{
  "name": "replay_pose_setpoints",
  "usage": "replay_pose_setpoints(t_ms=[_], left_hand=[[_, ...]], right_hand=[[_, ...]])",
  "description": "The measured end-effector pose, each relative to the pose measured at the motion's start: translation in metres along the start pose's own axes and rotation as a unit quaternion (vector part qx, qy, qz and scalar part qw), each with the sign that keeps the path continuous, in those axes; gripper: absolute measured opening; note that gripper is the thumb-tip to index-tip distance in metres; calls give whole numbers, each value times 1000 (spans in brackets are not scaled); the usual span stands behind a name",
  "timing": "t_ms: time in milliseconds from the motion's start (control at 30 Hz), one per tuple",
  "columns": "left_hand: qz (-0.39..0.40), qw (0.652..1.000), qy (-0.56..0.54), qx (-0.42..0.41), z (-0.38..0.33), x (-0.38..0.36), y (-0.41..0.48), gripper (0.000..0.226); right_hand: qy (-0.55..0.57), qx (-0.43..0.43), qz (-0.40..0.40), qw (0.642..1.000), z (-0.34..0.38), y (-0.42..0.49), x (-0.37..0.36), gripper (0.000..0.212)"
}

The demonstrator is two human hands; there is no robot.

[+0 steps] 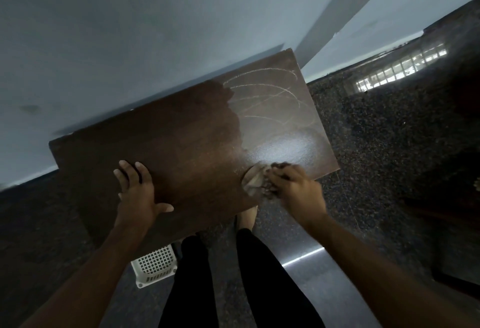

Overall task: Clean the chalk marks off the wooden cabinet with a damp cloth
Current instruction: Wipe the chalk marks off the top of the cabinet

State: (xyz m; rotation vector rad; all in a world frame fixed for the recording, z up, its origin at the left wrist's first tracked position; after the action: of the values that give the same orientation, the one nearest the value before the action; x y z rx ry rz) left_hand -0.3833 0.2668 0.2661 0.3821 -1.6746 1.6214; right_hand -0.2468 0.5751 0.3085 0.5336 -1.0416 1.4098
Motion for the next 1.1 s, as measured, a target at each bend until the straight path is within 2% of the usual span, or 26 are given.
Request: replay_pose_setpoints(t_ms=[133,233,300,333,400,467,533,600,700,767,800,867,933,1033,1100], left_hand=[[5,1000,4,2,0,-1,1,131],[7,1000,8,2,-1,0,1,131],[12,1000,17,5,-1,0,1,132],[16,1000,18,7,-2,0,1,132],[24,999,20,8,-2,-1,2,132],[27,999,23,11,-2,-1,3,132],[28,999,23,16,-1,-1,3,133],[24,999,34,16,-1,1,3,134],[25,999,30,19,-1,1,3,135],[25,999,30,19,-1,2,3,134],[27,999,29,20,-1,1,3,134],[28,999,31,18,-1,1,3,134],[26,999,30,18,-2,0,4,134],[21,1000,17,16,-2,-1,4,135],[22,1000,12,15,-2,-1,5,136]], right_hand=[[-18,-157,-99,982,-74,10,53,40],[11,-303,-188,934,-101,24,73,38],[30,-349,-240,905,-92,29,75,33],[35,-352,-250,901,-81,31,73,31],[44,-304,-220,926,-49,42,57,32],[52,-195,-146,968,-2,54,28,34],[42,-81,-68,993,39,53,-4,40],[34,-15,-14,999,57,46,-18,45],[8,45,16,999,44,40,-6,52],[-17,31,11,999,13,36,12,54],[-23,-4,-5,1000,-10,36,25,54],[-30,-111,-65,991,-60,41,57,49],[-22,-221,-134,966,-92,48,81,39],[6,-298,-206,932,-85,57,86,28],[16,-280,-189,941,-59,58,68,29]])
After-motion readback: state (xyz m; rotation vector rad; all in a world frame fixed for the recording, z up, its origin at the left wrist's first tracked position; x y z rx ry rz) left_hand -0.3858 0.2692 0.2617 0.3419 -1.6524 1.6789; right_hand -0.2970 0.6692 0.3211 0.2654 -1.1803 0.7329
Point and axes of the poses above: each hand's wrist, its own y-axis towards the middle knuckle, its own x-axis out of the back of the hand, z = x × y, the point moved 10 cm from there along y, towards the middle knuckle, and after that the axes turned 13 degrees about y, right-handed, at the moved point
